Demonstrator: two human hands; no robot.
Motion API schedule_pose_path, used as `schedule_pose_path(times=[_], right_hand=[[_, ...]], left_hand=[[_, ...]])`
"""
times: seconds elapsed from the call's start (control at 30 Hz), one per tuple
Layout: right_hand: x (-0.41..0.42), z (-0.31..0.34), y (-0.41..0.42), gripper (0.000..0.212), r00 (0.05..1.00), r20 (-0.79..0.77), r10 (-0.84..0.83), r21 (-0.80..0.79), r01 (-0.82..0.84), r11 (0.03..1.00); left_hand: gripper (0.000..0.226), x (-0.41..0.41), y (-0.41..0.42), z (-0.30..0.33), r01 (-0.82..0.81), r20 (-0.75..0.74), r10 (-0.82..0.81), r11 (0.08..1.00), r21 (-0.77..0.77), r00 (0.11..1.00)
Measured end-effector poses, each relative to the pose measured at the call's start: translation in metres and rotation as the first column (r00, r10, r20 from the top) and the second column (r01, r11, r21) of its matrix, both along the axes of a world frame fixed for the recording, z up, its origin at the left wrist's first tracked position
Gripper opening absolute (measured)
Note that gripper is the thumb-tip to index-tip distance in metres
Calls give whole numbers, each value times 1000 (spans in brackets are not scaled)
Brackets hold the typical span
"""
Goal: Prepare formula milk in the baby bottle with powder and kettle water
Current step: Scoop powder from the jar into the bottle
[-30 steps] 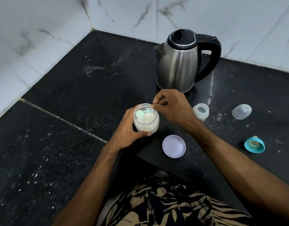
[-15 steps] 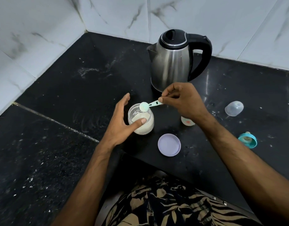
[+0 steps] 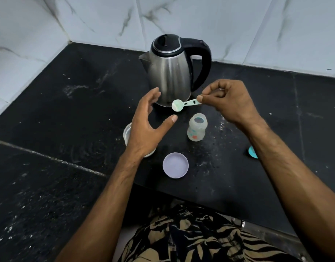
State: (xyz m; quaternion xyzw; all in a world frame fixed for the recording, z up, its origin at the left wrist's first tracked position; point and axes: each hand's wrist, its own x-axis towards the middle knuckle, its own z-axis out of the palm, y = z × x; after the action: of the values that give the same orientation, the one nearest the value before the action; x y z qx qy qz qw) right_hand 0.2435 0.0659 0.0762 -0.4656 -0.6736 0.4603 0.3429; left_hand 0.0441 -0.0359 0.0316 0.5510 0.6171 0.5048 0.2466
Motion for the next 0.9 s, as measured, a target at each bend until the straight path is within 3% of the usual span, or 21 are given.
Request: schedule_pose_path(times=[0.27, 0.5, 0.9], right_hand=[[38, -12, 3, 16, 993, 27, -117, -24, 118, 993], [52, -23, 3, 15, 987, 81, -140, -48, 144, 988], [54, -37, 4, 14, 982, 153, -112, 18, 110, 994]], left_hand=[[81, 60, 14, -37, 26, 120, -21, 999, -41, 993], [87, 80, 24, -77, 29, 90, -19, 993, -113, 996], [82, 78, 37, -87, 18, 23, -15, 992, -124, 1000]])
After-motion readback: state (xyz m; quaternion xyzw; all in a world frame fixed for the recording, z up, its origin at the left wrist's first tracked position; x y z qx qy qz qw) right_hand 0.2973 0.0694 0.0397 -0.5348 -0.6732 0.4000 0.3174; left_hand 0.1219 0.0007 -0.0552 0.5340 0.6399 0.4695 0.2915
